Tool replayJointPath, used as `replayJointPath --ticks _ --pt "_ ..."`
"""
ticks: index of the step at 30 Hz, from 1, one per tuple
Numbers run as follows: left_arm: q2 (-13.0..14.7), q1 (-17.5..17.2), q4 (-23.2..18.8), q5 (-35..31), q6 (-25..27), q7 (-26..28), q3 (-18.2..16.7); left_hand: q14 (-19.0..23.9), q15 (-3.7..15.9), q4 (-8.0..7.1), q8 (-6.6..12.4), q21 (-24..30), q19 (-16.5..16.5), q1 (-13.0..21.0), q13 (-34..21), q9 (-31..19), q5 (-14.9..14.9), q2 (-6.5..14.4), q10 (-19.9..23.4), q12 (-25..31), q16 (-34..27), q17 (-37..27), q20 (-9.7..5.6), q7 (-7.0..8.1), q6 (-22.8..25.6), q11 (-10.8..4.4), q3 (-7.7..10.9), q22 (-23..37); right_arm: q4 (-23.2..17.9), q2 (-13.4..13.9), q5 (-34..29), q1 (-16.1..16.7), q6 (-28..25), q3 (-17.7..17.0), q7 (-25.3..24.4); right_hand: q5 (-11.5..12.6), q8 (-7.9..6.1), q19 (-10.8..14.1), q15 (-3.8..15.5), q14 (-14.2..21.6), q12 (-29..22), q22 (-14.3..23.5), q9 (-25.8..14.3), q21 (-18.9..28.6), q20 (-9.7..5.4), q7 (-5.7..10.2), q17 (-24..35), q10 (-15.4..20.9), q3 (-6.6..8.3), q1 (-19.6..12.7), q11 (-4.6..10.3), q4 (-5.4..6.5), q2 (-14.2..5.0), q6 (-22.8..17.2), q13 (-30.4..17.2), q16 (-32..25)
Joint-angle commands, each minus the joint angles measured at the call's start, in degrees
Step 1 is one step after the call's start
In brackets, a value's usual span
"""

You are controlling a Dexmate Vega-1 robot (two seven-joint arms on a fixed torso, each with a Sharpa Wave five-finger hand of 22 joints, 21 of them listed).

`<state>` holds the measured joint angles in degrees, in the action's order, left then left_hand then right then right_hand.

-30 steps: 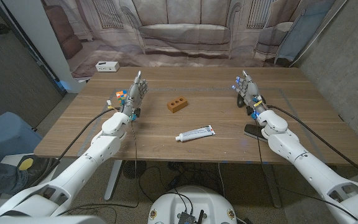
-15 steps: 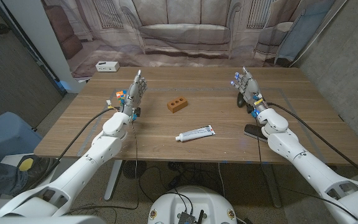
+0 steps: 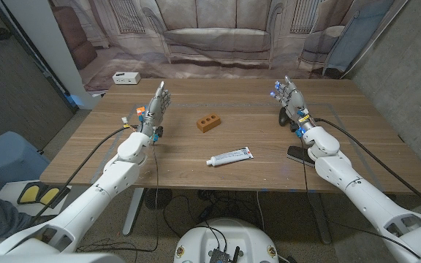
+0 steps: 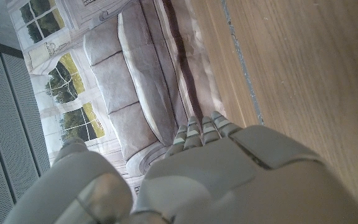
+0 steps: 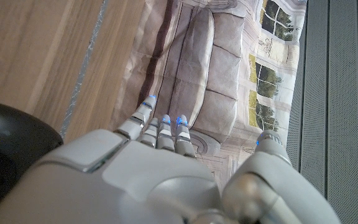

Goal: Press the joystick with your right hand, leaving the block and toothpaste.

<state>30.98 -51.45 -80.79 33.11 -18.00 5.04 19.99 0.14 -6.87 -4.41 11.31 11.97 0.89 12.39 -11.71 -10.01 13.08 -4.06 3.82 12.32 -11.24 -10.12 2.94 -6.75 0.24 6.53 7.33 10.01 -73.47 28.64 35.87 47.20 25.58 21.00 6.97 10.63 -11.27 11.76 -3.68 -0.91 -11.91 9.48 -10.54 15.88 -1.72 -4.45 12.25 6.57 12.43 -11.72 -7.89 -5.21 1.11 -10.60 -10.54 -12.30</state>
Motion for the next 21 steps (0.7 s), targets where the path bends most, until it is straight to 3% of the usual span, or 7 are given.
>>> replayJointPath --ticks 1,8,21 --pt "1.8 -2.8 -4.8 0.9 1.3 1.0 -1.3 0.9 0.16 0.3 0.58 0.5 -0.9 0.6 0.0 -0.2 0.2 0.5 0.9 0.7 -0.4 -0.2 0.27 -0.98 1.2 -0.02 0.52 0.2 -1.3 0.8 -0.9 1.2 1.7 -0.6 -0.9 0.2 -0.71 -0.4 0.41 0.1 -0.4 0.3 -0.1 -0.3 -0.05 0.79 0.1 0.8 -0.16 -0.1 -0.05 -0.35 -0.04 -0.8 -0.3 0.0" --pt "1.2 -2.6 -4.8 -0.2 0.3 1.4 -0.9 1.9 0.35 0.45 0.76 0.6 -1.6 0.8 0.2 -0.2 0.1 0.8 2.2 1.0 -0.5 -0.2 0.14 -0.82 2.4 -0.13 0.61 0.2 -1.8 1.8 -1.3 1.7 2.2 -1.0 -1.0 0.2 -1.27 -0.5 0.54 0.2 -0.4 0.3 -0.1 -0.8 0.07 1.53 0.0 1.1 -0.31 0.0 0.12 -0.44 -0.03 -2.9 -0.3 0.0" --pt "2.1 -3.4 -6.8 -2.0 1.1 2.9 -0.9 2.8 0.46 0.64 0.71 0.7 -2.6 1.1 0.3 -0.2 -0.1 1.2 2.9 1.2 -0.6 -0.2 -0.57 -0.95 3.2 0.14 0.66 0.2 -2.6 3.2 -4.4 1.7 3.1 -1.0 -2.7 0.2 -0.59 0.8 0.83 0.9 -0.4 0.3 -0.1 -0.8 -0.05 1.68 -0.1 1.6 -0.26 -0.2 0.57 -0.65 -0.33 -1.9 -0.3 -0.1"
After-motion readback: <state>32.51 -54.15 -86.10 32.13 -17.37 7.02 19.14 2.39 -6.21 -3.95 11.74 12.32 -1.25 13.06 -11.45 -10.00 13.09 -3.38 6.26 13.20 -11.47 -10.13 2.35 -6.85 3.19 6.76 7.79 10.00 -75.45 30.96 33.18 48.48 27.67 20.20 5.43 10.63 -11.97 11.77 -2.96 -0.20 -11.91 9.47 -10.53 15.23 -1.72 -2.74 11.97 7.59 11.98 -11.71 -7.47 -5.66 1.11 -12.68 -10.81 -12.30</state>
